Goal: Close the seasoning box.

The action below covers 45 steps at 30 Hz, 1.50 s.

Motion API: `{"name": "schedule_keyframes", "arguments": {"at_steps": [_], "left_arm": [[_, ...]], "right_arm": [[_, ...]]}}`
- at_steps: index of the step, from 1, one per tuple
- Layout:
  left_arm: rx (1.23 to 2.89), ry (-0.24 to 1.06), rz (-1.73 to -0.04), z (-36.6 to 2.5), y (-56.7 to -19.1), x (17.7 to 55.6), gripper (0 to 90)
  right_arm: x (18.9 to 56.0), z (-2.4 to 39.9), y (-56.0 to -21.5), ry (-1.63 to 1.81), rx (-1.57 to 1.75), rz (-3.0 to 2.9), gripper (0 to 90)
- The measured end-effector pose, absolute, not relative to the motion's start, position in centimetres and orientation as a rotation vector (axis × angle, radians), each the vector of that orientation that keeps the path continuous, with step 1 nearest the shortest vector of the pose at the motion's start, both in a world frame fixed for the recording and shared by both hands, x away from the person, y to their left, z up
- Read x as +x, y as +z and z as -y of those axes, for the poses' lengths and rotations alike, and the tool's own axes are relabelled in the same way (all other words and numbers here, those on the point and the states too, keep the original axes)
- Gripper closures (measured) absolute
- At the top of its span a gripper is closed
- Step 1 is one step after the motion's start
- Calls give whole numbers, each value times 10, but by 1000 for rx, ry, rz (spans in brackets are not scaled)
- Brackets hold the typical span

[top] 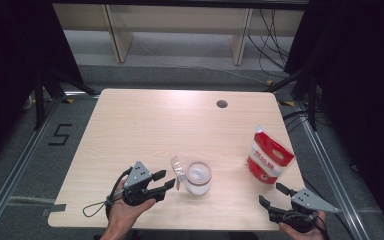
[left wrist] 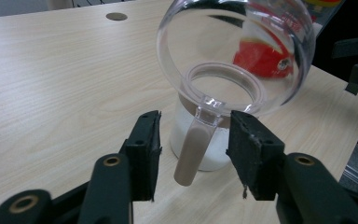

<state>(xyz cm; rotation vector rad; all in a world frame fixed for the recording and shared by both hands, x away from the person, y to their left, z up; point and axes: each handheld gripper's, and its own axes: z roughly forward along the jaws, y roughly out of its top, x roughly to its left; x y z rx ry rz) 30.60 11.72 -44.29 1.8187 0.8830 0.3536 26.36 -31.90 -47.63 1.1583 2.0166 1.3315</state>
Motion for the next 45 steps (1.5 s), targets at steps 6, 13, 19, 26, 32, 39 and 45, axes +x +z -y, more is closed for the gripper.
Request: {"name": "schedule_keyframes", "arguments": {"at_steps": [6, 13, 19, 26, 32, 39, 45], "left_arm": [[1821, 393, -869, -116, -440, 304, 731], [1841, 421, -805, -111, -438, 305, 858], [1846, 418, -805, -108, -437, 306, 890], [1857, 419, -784, -104, -438, 308, 890], [1852, 414, -791, -101, -438, 311, 887], [1844, 402, -784, -95, -439, 313, 879], [1848, 398, -769, -93, -439, 314, 873]], "right_arm": [[266, 320, -476, 1311, 1108, -2010, 241], [266, 320, -476, 1318, 1110, -2007, 242], [267, 319, -476, 1320, 1109, -2007, 242], [266, 320, -476, 1317, 1111, -2019, 242], [266, 319, -476, 1320, 1108, -2008, 242], [266, 319, -476, 1328, 1123, -2010, 243], [266, 319, -476, 1329, 1122, -2010, 243]]}}
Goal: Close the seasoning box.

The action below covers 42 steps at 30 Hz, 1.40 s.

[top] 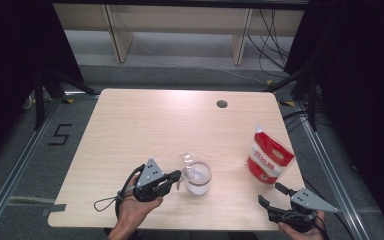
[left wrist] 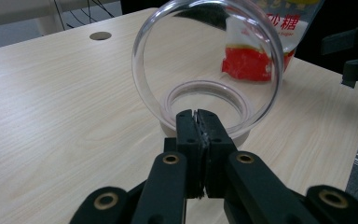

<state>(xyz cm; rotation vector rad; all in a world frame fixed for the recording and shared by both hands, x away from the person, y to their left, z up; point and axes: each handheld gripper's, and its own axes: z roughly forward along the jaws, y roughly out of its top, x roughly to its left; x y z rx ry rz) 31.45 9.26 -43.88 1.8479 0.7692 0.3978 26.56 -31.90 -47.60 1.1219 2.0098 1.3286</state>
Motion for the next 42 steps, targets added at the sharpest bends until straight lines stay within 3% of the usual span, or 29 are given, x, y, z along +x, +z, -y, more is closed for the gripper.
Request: {"name": "schedule_keyframes", "arguments": {"at_steps": [12, 20, 28, 42], "left_arm": [[1839, 361, -776, -93, -438, 314, 835], [1789, 220, -803, -97, -443, 311, 566], [1804, 184, -832, -103, -452, 306, 323], [1877, 226, -815, -109, -467, 290, 256]], "right_arm": [[266, 320, -476, 1334, 1122, -2003, 242], [267, 321, -476, 1340, 1102, -1996, 236], [267, 320, -475, 1348, 1118, -1996, 230], [268, 318, -477, 1363, 1110, -2000, 221]]}}
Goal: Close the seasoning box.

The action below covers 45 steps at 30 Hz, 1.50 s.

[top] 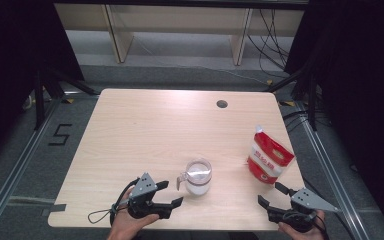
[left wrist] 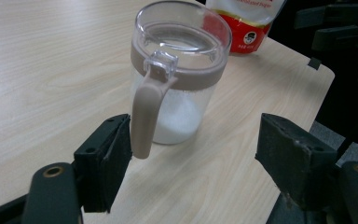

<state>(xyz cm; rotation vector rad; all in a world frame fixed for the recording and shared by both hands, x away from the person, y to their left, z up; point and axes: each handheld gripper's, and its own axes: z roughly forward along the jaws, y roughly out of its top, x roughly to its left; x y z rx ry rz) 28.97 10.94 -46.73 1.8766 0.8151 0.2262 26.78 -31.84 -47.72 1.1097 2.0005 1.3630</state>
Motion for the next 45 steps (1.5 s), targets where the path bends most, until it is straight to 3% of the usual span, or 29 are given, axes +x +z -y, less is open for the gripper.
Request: {"name": "schedule_keyframes", "arguments": {"at_steps": [45], "left_arm": [[1984, 238, -848, -112, -495, 269, 215]], "right_arm": [[261, 301, -494, 1246, 1128, -2250, 169]]}}
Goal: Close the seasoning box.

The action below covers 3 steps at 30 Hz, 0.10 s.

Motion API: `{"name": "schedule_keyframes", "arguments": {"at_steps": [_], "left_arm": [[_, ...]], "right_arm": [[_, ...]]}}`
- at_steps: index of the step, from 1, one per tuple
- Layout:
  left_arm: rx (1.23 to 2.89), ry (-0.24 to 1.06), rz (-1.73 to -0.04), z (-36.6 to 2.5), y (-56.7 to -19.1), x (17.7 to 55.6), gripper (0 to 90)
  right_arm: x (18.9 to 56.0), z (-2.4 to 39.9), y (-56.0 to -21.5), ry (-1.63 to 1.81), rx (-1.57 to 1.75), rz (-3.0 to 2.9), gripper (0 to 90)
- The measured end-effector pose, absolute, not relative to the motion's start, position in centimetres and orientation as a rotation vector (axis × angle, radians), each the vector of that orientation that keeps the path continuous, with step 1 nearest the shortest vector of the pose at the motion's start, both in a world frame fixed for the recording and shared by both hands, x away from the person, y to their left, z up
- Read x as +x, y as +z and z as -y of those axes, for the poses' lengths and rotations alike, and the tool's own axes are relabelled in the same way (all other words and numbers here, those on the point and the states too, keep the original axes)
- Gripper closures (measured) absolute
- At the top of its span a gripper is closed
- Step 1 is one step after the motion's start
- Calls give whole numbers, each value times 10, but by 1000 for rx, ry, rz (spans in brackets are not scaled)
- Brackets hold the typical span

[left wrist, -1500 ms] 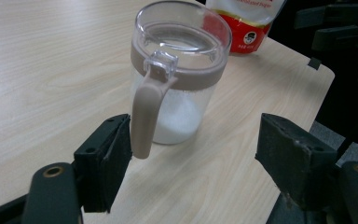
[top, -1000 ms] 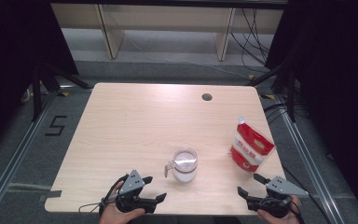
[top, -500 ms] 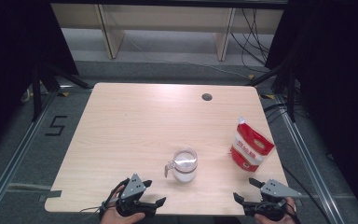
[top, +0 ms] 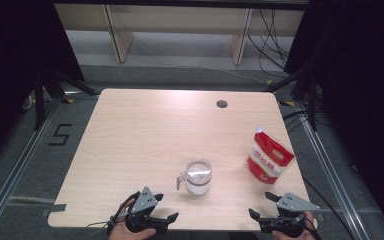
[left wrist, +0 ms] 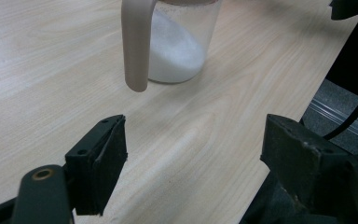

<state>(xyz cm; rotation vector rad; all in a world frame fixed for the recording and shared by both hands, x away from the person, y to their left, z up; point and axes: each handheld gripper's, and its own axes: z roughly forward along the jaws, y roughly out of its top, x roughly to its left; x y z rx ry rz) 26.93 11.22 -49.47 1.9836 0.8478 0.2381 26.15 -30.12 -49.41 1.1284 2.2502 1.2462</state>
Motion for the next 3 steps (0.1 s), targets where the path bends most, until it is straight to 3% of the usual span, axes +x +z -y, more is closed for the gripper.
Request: {"name": "schedule_keyframes", "arguments": {"at_steps": [3], "left_arm": [[1995, 254, -825, -113, -497, 272, 199]], "right_arm": [[264, 303, -495, 1240, 1094, -2252, 165]]}}
